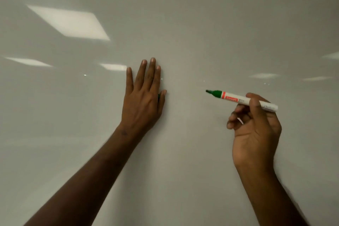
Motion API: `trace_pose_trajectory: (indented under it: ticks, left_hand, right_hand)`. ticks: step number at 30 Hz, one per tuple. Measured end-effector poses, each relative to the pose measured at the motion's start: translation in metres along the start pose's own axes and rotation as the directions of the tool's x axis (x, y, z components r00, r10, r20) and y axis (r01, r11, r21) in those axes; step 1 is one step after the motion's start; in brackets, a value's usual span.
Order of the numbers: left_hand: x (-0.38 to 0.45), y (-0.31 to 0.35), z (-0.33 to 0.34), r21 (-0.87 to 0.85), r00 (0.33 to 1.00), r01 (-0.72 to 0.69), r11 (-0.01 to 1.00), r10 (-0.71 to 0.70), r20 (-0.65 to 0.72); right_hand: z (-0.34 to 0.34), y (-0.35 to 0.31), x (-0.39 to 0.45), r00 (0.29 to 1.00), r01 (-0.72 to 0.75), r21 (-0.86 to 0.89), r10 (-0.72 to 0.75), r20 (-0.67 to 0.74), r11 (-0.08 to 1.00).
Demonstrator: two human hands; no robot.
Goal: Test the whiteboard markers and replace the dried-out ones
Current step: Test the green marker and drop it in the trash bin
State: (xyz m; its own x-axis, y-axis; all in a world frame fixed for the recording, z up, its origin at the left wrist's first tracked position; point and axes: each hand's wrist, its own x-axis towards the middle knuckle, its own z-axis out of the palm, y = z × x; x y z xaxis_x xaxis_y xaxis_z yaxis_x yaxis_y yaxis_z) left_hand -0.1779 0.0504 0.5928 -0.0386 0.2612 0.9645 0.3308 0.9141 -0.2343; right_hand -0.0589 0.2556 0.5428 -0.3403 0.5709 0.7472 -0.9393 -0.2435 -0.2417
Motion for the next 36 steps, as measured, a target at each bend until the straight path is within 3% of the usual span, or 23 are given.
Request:
trace_pose_trajectory:
  ticks: [5,11,17,25,30,34,36]
  left_hand:
    - [0.0,0.0,0.002,0.012,0.999,0.019,1.0,-0.019,-0.026]
    - [-0.001,0.0,0.006,0.005,0.996,0.06,0.998,-0.059,-0.072]
    - [-0.002,-0.001,0.007,0.019,0.994,0.052,0.998,-0.05,-0.097]
    - [-0.003,-0.001,0.007,0.014,0.993,0.049,0.999,-0.047,-0.104]
    - [-0.004,0.0,0.006,0.019,0.993,0.054,0.998,-0.051,-0.109]
    - [-0.003,-0.001,0.006,0.023,0.994,0.05,0.998,-0.048,-0.101]
    - [-0.003,-0.001,0.006,0.024,0.994,0.051,0.998,-0.048,-0.1]
  right_hand:
    - [0.032,0.003,0.033,0.978,0.194,-0.073,-0.187,0.092,0.978]
    - [0.05,0.017,0.056,0.902,0.424,-0.234,-0.386,0.191,0.875]
    - [0.054,0.039,0.069,0.884,0.442,-0.338,-0.34,0.32,0.831]
    - [0.048,0.061,0.074,0.869,0.473,-0.374,-0.353,0.348,0.798]
    - [0.025,0.064,0.066,0.886,0.46,-0.399,-0.385,0.257,0.793]
    - [0.002,0.071,0.031,0.846,0.524,-0.455,-0.378,0.376,0.72]
    - [-0.015,0.074,0.021,0.868,0.492,-0.45,-0.38,0.319,0.745]
